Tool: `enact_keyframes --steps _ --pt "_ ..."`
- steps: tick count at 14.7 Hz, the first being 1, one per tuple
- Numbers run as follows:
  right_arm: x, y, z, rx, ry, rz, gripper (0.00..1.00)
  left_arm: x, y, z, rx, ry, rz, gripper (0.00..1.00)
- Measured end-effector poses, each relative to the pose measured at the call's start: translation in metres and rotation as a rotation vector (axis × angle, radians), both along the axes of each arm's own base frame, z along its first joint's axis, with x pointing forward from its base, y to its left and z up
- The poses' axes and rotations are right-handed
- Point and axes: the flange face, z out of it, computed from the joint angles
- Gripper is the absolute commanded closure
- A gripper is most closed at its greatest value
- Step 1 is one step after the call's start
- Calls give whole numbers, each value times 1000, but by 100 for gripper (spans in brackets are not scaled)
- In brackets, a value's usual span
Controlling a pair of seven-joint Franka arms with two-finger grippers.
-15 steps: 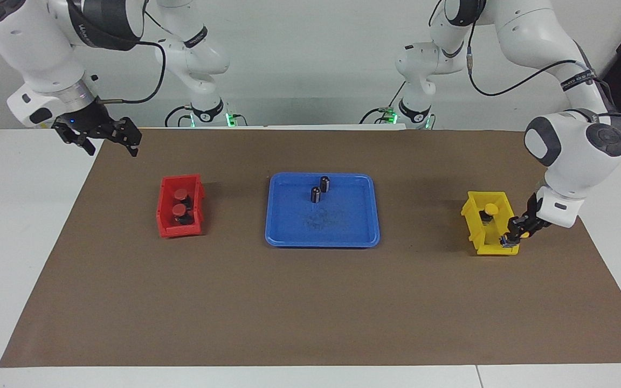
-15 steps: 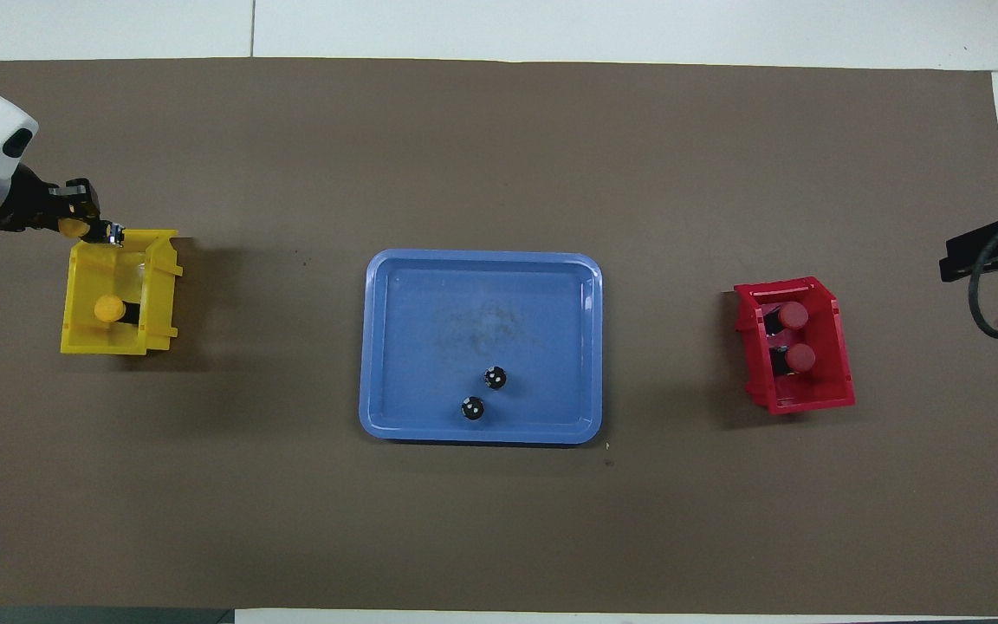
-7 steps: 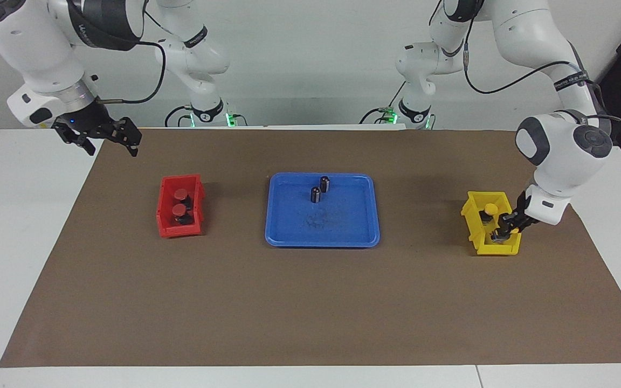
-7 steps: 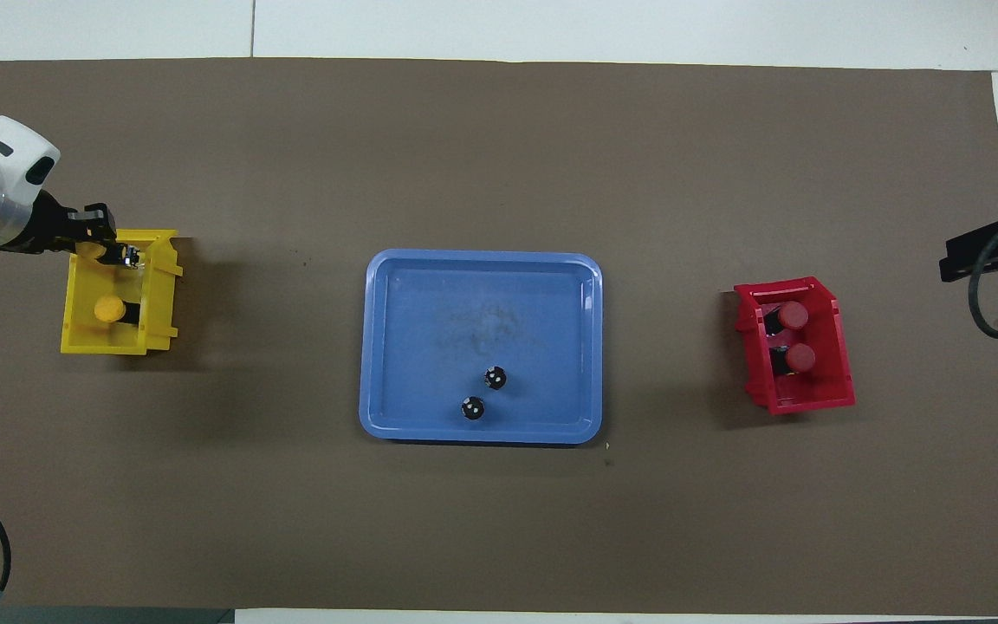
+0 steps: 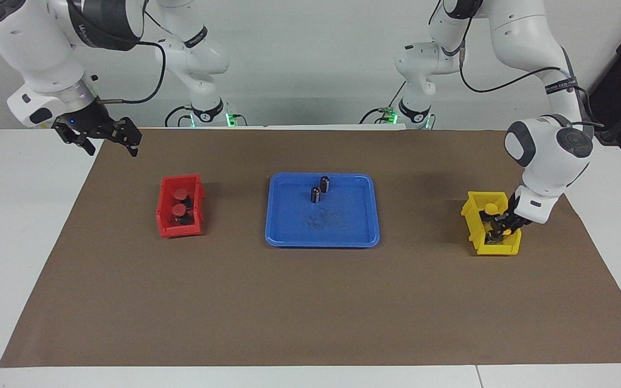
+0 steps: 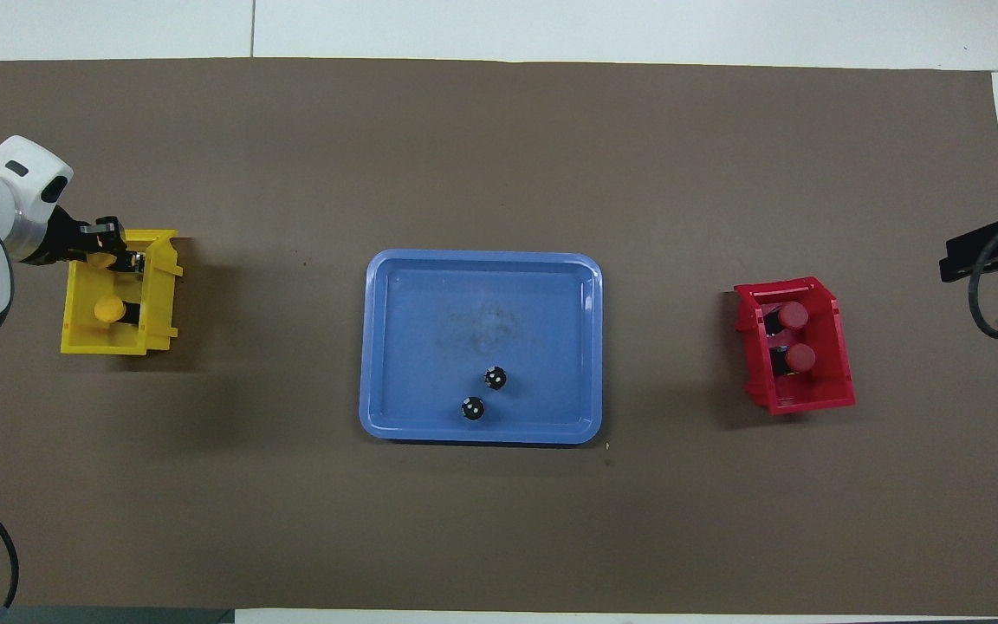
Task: Sort red and yellow buttons by color
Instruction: 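Release and press the yellow button into the yellow bin with the left gripper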
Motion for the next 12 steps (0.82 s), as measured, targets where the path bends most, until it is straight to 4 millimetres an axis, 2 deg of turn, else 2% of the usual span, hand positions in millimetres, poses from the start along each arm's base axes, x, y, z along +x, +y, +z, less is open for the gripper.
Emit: enact_keyframes --steps 3,11,12 --pt "0 0 0 0 0 0 0 -1 0 2 0 -7 -1 52" --pt "0 0 0 0 0 0 0 1 -1 7 1 -15 -8 28" --pt "0 0 0 0 0 0 0 2 -1 11 2 -17 -16 20"
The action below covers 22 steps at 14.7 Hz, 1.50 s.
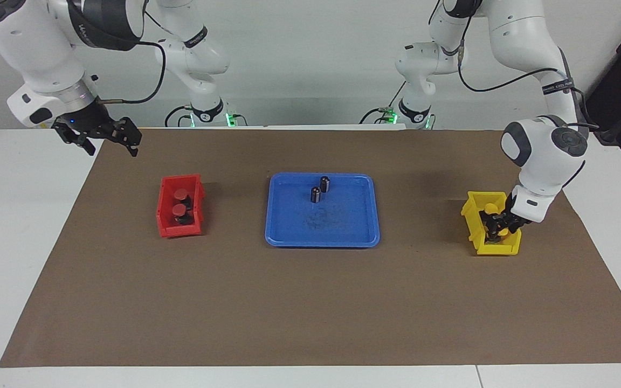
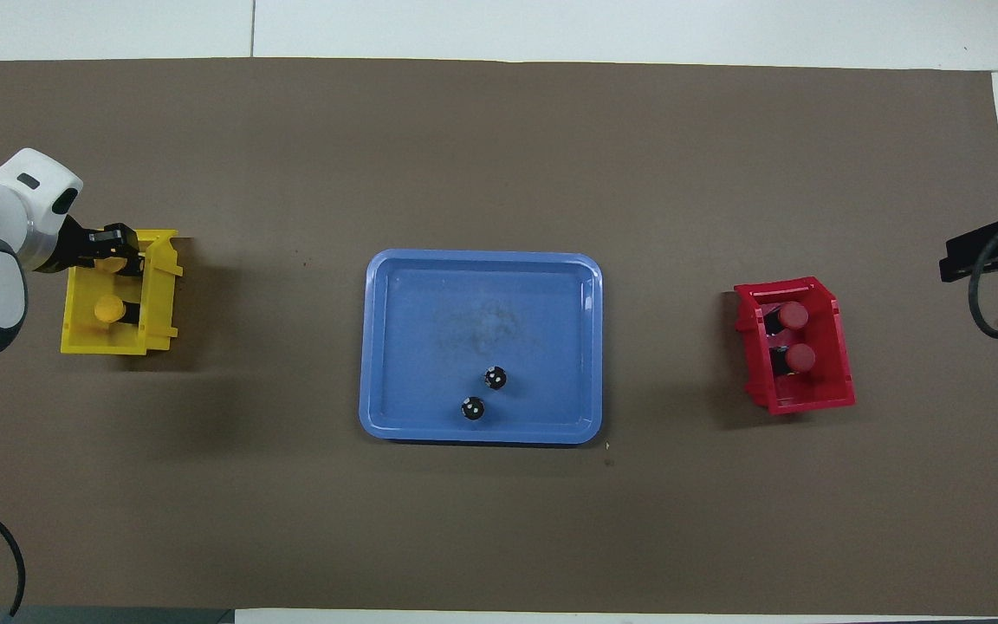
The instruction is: Sort red and yellow buttons by color
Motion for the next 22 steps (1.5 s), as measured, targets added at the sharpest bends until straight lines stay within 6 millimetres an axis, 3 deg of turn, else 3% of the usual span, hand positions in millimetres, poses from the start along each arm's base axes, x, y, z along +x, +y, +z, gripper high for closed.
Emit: enact_keyframes --steps 1,4,7,10,12,15,18,22 --pt "0 0 0 0 0 0 0 2 0 6 1 6 -11 1" --pt "0 0 0 0 0 0 0 7 -4 26 7 36 -93 0" --pt "0 0 0 0 0 0 0 10 -28 50 8 62 -157 0" --pt "0 0 0 0 0 0 0 16 -48 111 -3 93 -182 0" --pt "0 0 0 0 0 0 0 15 -49 151 -17 97 -177 0" --pt "0 0 0 0 0 0 0 4 -40 197 -19 118 -160 0" --pt "0 0 0 0 0 0 0 -20 -38 240 -22 111 -158 0" --pt "0 0 0 0 0 0 0 -46 -39 274 -26 100 -161 0"
